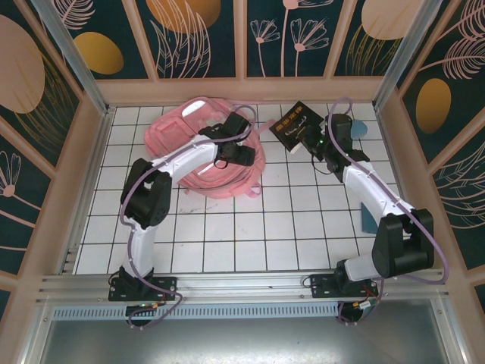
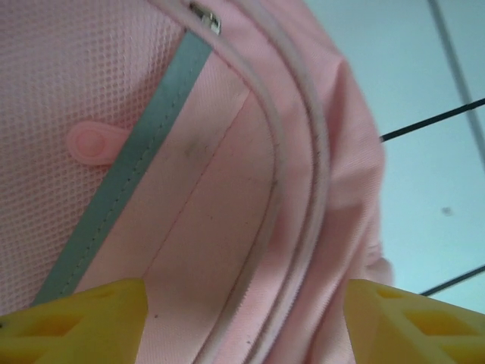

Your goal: Pack books, pencil case, and school supplies into a backpack

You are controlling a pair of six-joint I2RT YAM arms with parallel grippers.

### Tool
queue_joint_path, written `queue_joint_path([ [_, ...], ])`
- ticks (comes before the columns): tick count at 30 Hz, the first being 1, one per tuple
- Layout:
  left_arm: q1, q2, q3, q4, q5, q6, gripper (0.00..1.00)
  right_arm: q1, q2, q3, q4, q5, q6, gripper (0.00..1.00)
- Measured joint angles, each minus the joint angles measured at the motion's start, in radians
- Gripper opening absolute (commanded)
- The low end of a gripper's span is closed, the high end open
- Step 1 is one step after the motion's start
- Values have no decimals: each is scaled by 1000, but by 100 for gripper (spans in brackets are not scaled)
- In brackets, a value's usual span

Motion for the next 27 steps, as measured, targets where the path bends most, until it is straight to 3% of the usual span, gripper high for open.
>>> queue_joint_path([
  [13,-30,115,113,-119,-190,87,49,0,-5,-17,-9,18,5,2],
  [20,-42,124,155,-145,-226,106,22,0,-6,-22,-9,19,15,2],
  [27,-43,93,156,-139,-291,129,9,0,-32,-24,-11,32,14,2],
])
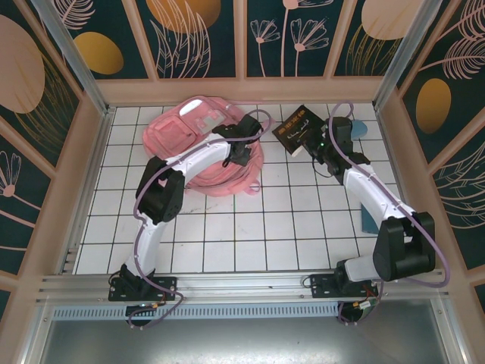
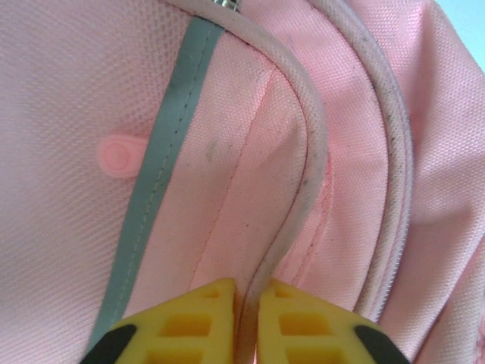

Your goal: Pack books, pencil case, and school supplies into a backpack

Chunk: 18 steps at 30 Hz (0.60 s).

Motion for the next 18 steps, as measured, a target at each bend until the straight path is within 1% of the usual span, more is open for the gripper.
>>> queue_joint_path([
  [6,4,-163,-83,92,-122,1,4,0,-57,-8,2,3,-21,2],
  [10,18,-267,-119,156,-204,2,2,0,-75,-13,17,-32,-38,2],
  [15,29,-318,-140,220,-288,12,1,17,-85,-34,76,-129,-63,2],
  [18,28,-320,-147,250,-313,17,1,51,-85,-42,106,-174,-63,2],
])
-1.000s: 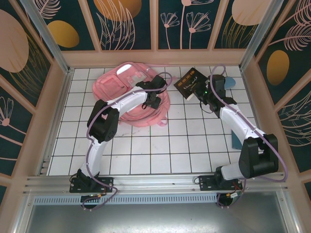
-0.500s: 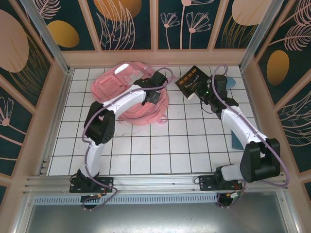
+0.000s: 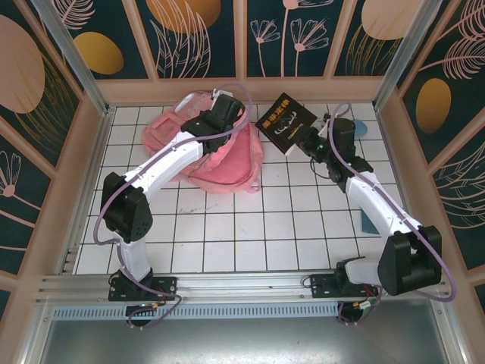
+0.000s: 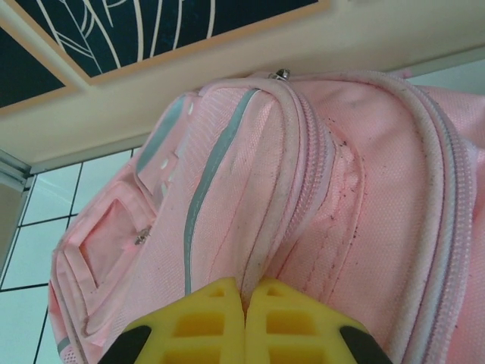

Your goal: Pack books, pencil case, and school supplies into a backpack

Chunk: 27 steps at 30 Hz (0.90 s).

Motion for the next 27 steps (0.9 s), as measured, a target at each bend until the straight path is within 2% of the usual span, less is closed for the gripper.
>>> queue_joint_path([
  [5,0,0,0,31,-9,4,0,78,23,-35,89,-52,38,2],
  [10,0,0,0,47,-19,4,1,146,117,-50,180,-108,103,2],
  [20,0,0,0,55,-18,3,1,188,285,-37,396,-167,253,1],
  [27,1,0,14,54,-6,-5,1,239,497,67,509,-154,352,1],
])
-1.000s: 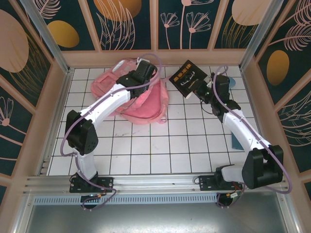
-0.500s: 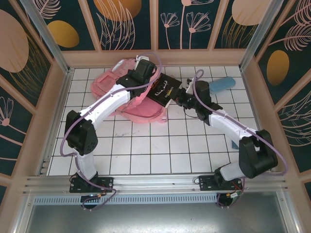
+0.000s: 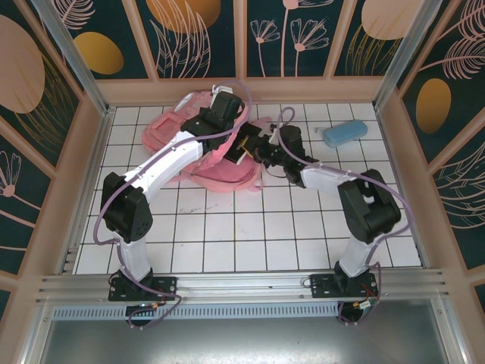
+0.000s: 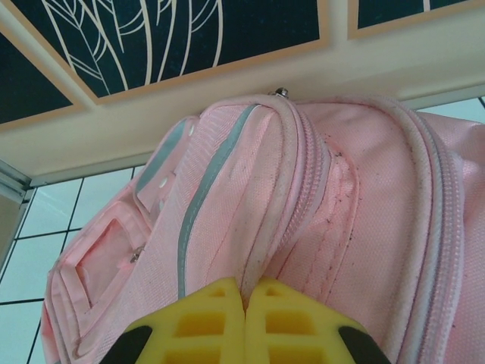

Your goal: Pack books, pencil case, and school supplies into a backpack

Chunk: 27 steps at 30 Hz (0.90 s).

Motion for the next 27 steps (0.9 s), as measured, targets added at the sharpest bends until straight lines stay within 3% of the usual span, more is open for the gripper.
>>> queue_joint_path([
  [9,1,0,18,-3,13,-11,1,10,282,238,18,33,66,1],
  [17,2,0,21,-15,51,-35,1,23,453,472,-18,50,84,7],
  [22,3,0,29,-23,64,-46,1,31,517,587,-67,47,81,15],
  [27,6,0,31,-27,76,-56,1,38,546,636,-107,41,68,38],
])
